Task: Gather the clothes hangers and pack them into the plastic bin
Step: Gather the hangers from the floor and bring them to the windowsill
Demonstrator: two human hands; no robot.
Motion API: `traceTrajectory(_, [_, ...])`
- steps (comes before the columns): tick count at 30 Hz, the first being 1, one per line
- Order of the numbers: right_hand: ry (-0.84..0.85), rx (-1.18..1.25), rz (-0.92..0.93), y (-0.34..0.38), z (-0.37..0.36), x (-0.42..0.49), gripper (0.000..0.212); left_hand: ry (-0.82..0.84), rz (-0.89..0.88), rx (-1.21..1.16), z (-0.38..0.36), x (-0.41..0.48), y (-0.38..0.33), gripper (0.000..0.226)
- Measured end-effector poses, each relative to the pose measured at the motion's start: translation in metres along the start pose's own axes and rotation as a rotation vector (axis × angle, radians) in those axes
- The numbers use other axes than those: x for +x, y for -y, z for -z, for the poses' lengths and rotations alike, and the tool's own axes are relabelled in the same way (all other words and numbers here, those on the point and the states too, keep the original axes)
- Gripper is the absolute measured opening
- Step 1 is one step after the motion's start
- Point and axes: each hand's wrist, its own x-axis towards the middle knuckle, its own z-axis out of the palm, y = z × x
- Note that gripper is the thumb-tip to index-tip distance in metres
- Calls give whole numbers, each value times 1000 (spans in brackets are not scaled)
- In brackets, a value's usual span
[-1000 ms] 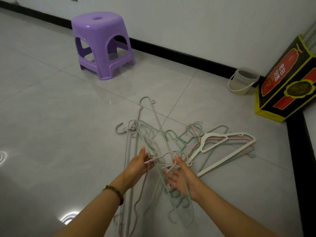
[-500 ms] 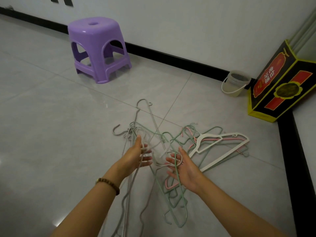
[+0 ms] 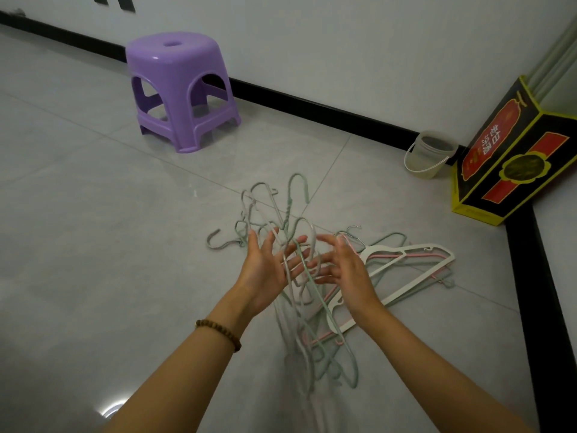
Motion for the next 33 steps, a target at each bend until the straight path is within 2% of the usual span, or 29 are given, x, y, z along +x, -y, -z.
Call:
traceTrajectory(2, [10,65,-8,6,1,1,32,-1,-16,1,3,0,-5,65])
traceTrajectory(7, [70,50,-162,4,-5,-4,33,-55,25,55,6,-2,0,75])
traceTrajectory(12, [-60,256,-147,24,4,7,21,-138,116,239,9,-5,4,76])
traceTrajectory(16, [8,197,-107,26,-2,5,15,-188,210,397,12,-6,11,87])
traceTrajectory(18, [79,124,-102,25,-4,1,16,-173,256,287,13,-7,14,89])
traceTrajectory(22, [180,128,-131,21,5,0,33,-131,250,-9,17,-9,15,86])
traceTrajectory(24, [190,50,-201,8,12,-3,33,-112,225,-31,18,-9,14,78])
traceTrajectory(27, [295,-40,-433,-17,21,-11,45,-114,194,4,14,-8,11,78])
traceTrajectory(29, [348,-92,-529,-29,23,-17,40,-144,165,29,11,-8,10,74])
traceTrajectory(33, [175,-98,-348,-31,27,-14,23,-208,107,17,11,-6,8,64])
